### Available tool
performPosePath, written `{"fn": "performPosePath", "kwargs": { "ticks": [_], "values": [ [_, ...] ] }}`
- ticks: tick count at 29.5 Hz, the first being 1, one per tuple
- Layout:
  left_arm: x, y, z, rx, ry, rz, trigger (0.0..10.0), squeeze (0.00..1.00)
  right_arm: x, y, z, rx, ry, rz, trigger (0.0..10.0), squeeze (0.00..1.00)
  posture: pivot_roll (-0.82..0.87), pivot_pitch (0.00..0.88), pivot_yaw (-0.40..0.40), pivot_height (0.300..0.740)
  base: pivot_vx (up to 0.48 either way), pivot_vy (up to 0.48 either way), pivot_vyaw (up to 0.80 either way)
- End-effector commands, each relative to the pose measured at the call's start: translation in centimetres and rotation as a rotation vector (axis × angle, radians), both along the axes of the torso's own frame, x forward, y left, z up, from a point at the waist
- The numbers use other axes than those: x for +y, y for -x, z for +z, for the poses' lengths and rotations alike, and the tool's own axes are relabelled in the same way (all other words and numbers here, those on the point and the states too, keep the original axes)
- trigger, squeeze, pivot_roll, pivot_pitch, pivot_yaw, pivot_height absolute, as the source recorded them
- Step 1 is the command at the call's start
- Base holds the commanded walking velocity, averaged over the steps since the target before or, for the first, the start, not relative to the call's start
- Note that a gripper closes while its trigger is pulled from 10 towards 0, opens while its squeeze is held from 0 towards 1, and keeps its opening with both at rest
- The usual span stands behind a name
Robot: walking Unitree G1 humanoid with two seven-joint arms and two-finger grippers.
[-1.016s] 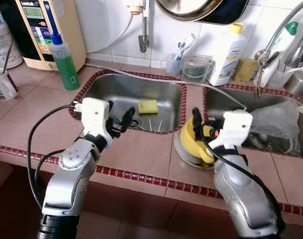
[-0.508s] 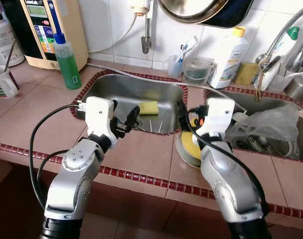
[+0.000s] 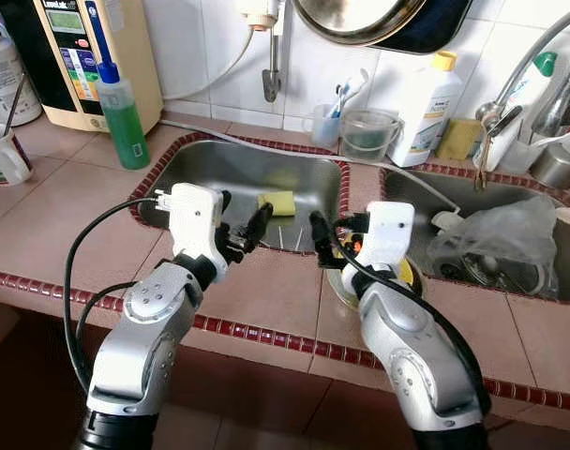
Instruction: Kitchen organization
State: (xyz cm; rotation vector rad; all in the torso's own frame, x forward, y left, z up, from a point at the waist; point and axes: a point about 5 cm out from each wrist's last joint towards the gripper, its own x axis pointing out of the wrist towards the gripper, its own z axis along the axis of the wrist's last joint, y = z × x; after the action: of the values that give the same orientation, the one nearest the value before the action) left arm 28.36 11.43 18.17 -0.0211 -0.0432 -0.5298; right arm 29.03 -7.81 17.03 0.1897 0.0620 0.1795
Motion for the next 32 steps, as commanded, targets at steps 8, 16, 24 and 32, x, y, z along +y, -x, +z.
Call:
{"fn": "performPosePath", "kwargs": {
  "ticks": [8, 16, 24, 32],
  "values": [
    [0.9, 1.1, 0.9, -0.071, -0.093, -0.156, 10.0, 0.0, 0.4, -0.4, 2.0, -0.039, -0.053, 0.017, 10.0, 0.0, 0.09, 0.0, -0.057, 0.74, 0.0, 0.0, 0.0],
    [1.0, 2.0, 1.5, -0.068, -0.091, -0.321, 10.0, 0.0, 0.4, -0.9, 3.1, 0.015, -0.04, -0.083, 10.0, 0.0, 0.09, 0.0, -0.066, 0.74, 0.0, 0.0, 0.0],
    [0.6, 2.2, 1.5, -0.059, -0.096, -0.382, 10.0, 0.0, 1.1, -1.3, 3.3, 0.132, -0.032, -0.145, 10.0, 0.0, 0.08, 0.0, -0.065, 0.74, 0.0, 0.0, 0.0],
    [0.4, 2.4, 1.6, -0.052, -0.08, -0.402, 10.0, 0.0, 1.6, -1.3, 3.0, 0.26, -0.077, -0.174, 10.0, 0.0, 0.08, 0.0, -0.067, 0.74, 0.0, 0.0, 0.0]
  ]
}}
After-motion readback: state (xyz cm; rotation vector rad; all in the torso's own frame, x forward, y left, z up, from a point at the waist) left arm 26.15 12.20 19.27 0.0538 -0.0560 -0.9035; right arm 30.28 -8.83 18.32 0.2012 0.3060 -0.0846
